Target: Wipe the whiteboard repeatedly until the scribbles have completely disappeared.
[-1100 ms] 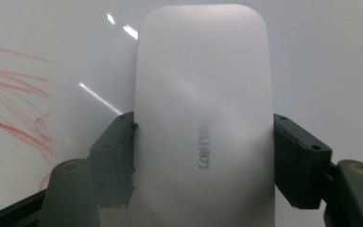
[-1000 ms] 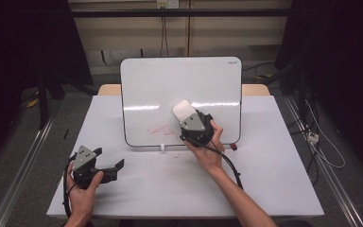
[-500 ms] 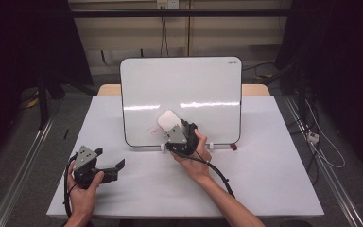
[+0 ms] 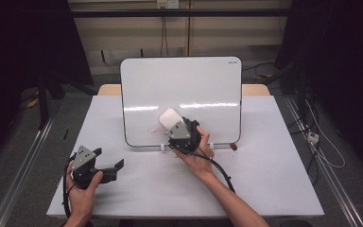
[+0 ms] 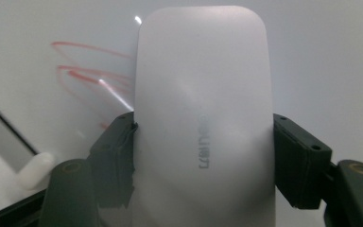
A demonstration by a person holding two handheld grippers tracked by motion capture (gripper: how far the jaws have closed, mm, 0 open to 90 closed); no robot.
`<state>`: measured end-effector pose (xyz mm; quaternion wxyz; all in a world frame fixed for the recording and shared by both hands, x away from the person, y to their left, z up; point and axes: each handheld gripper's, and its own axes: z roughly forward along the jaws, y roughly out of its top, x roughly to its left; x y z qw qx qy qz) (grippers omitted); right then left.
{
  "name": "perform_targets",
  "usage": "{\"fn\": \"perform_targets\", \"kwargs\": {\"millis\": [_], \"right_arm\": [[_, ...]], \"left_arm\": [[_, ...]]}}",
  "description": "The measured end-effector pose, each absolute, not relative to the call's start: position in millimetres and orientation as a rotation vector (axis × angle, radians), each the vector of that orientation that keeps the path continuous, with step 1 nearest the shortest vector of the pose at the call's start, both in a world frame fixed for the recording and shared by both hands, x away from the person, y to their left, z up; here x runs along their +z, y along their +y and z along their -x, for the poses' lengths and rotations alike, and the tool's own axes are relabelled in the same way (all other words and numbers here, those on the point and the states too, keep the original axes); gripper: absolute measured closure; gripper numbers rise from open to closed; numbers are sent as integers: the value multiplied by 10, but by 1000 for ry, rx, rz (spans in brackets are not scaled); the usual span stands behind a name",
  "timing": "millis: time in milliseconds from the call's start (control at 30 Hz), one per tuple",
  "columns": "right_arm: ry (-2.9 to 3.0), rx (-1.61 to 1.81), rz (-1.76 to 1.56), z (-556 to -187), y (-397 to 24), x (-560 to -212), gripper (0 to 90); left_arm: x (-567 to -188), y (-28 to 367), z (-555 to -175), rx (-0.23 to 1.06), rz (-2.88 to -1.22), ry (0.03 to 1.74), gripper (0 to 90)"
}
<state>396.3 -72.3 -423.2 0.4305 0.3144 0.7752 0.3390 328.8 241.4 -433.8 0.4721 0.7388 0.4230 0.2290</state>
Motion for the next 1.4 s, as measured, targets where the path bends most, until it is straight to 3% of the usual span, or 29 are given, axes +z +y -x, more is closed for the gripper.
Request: {"fn": "perform_targets", "kwargs": {"millis": [200, 467, 1067, 1400], "right_arm": [[1881, 855, -878, -4112, -960, -4041, 320], [1848, 843, -895, -4104, -912, -4040, 320], [1913, 832, -739, -3937, -363, -4291, 320], [1947, 837, -700, -3896, -324, -4342, 320]], "left_arm": [[-4337, 2415, -3288, 561, -1809, 1037, 52], [-4347, 2382, -3296, 558, -1810, 1037, 52], [-4340, 2377, -3285, 560, -1806, 1033, 52], [-4336, 2404, -3283, 559, -1802, 1036, 51]]}}
